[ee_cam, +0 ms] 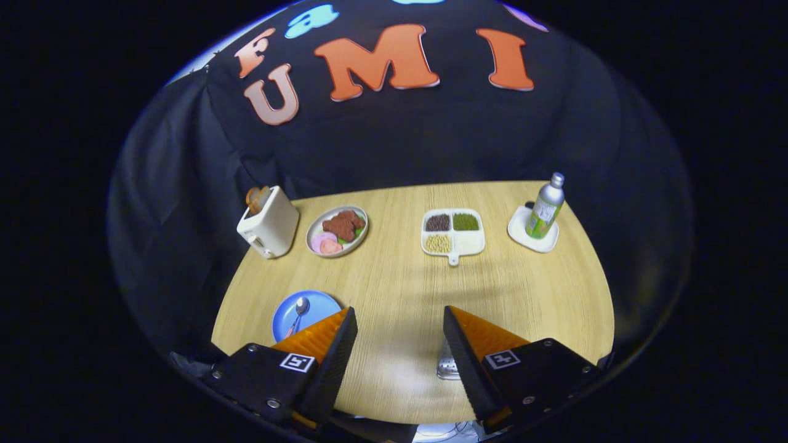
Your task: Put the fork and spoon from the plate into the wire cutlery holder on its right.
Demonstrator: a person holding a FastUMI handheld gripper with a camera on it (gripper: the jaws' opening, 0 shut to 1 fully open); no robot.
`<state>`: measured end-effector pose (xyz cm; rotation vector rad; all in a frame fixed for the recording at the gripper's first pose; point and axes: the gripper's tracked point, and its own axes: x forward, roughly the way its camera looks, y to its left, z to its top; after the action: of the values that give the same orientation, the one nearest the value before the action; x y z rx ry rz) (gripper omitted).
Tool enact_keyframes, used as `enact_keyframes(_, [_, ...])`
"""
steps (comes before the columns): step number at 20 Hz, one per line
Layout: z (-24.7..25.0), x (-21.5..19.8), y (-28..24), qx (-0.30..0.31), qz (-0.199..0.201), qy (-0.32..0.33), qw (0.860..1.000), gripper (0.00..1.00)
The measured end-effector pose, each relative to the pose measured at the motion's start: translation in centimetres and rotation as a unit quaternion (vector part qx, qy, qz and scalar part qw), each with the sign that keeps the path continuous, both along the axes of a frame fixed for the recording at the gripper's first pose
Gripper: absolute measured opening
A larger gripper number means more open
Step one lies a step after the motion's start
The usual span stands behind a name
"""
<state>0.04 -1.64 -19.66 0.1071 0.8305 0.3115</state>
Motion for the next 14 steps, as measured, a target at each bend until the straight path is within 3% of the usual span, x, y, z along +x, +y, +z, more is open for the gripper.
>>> enact_keyframes(6, [5.6,1.0,3.7,0.002,-0.033,-0.164,0.986,0.89])
enact_keyframes(14, [7.0,0.8,12.0,0.015,-0.032,-0.247,0.969,0.89])
